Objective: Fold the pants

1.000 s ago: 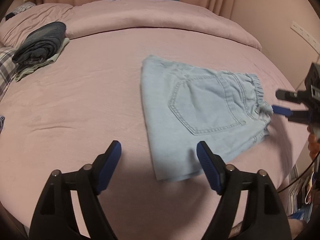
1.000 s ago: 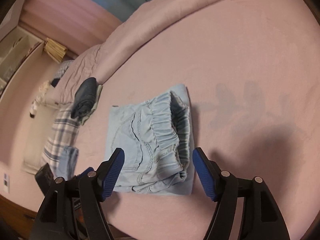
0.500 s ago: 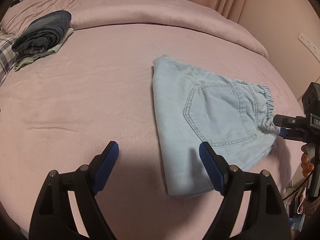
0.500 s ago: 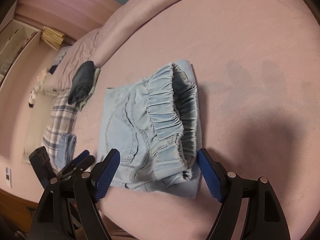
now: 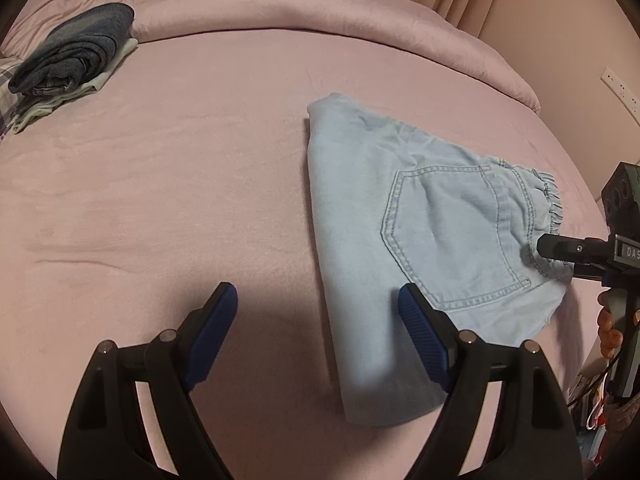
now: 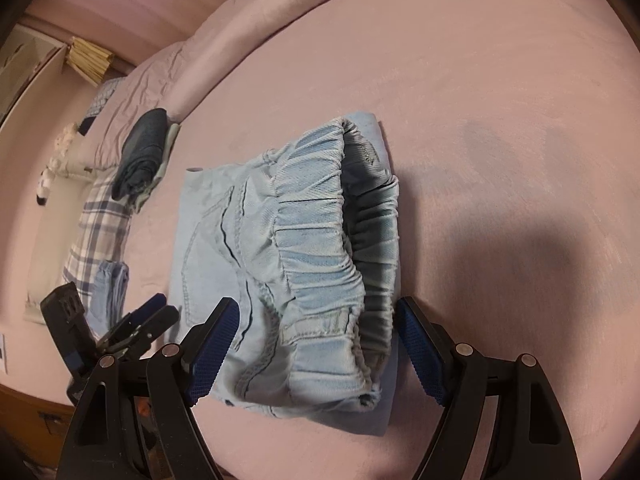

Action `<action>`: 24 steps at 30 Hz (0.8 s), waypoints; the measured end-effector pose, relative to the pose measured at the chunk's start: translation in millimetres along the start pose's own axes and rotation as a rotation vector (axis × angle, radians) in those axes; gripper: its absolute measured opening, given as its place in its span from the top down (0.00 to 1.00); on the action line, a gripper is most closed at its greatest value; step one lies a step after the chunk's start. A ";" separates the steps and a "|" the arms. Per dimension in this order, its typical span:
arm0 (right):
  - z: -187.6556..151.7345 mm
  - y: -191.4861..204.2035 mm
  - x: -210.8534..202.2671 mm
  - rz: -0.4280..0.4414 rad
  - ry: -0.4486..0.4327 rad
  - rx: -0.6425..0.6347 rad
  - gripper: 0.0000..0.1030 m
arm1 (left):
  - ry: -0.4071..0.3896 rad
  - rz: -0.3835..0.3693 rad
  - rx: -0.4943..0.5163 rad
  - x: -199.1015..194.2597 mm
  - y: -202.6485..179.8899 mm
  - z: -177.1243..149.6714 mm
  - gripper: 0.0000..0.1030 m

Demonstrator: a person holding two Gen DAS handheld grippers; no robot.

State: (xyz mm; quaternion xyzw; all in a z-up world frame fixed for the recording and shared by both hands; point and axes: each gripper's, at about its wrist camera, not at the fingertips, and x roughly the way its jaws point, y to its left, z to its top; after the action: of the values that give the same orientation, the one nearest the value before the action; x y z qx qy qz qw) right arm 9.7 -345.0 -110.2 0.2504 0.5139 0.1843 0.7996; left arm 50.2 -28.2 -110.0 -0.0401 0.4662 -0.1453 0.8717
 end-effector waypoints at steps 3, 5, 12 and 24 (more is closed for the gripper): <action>1.6 0.5 1.8 -0.009 -0.002 -0.010 0.22 | 0.011 -0.013 -0.010 4.2 0.6 1.2 0.19; 3.3 0.8 3.7 -0.012 -0.007 -0.014 0.22 | 0.013 -0.020 -0.017 6.0 1.5 2.2 0.19; 9.0 16.1 14.6 -0.047 -0.011 -0.100 0.17 | 0.014 -0.051 -0.028 10.1 4.4 7.3 0.20; 11.3 22.2 21.1 -0.048 -0.016 -0.146 0.15 | 0.038 -0.121 0.011 21.6 -16.5 15.4 0.22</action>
State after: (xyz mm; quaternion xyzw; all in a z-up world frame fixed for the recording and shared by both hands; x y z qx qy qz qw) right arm 27.7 -317.9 -108.6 0.1803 0.4985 0.2001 0.8240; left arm 70.5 -51.3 -115.2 -0.0608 0.4786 -0.2009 0.8526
